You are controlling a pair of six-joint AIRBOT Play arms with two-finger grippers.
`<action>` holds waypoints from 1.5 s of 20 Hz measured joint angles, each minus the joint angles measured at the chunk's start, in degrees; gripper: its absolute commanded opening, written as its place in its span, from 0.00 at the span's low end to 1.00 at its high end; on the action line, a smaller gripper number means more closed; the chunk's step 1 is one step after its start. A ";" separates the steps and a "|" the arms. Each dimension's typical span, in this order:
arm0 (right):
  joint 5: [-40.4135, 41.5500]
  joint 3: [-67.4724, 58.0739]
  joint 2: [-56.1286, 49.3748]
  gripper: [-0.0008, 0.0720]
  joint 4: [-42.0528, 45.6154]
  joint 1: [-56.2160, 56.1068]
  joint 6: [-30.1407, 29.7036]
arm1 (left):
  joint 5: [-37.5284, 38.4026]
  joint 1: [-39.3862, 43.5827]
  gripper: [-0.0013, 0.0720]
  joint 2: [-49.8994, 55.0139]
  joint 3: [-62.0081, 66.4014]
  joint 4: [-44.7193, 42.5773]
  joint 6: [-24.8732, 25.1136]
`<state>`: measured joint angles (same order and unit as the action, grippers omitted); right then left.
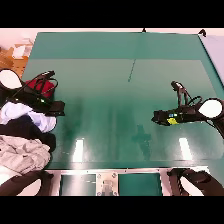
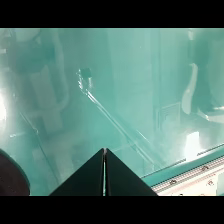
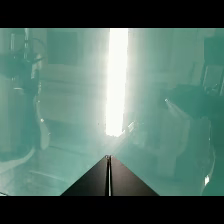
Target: Fold the shirts.
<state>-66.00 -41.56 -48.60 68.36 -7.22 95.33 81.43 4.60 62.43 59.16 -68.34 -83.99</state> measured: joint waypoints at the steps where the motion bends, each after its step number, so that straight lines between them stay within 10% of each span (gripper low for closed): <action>1: 0.00 0.00 0.00 0.03 0.00 0.00 0.00 | 0.00 0.00 0.05 0.00 0.00 -0.02 0.00; 22: 1.66 0.00 0.00 0.04 0.00 0.00 0.00 | -11.26 0.00 0.06 0.00 0.00 1.29 0.87; 24: 2.78 0.00 0.00 0.04 -0.02 0.00 0.00 | -16.28 -0.39 1.00 0.22 0.24 -2.16 0.83; 30: 8.00 0.00 0.00 0.17 0.00 0.00 0.00 | -30.64 -9.51 1.00 10.05 7.63 -18.25 -1.97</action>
<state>-58.00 -41.56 -48.60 68.36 -7.22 95.33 50.78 -4.91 72.49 66.78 -86.59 -85.95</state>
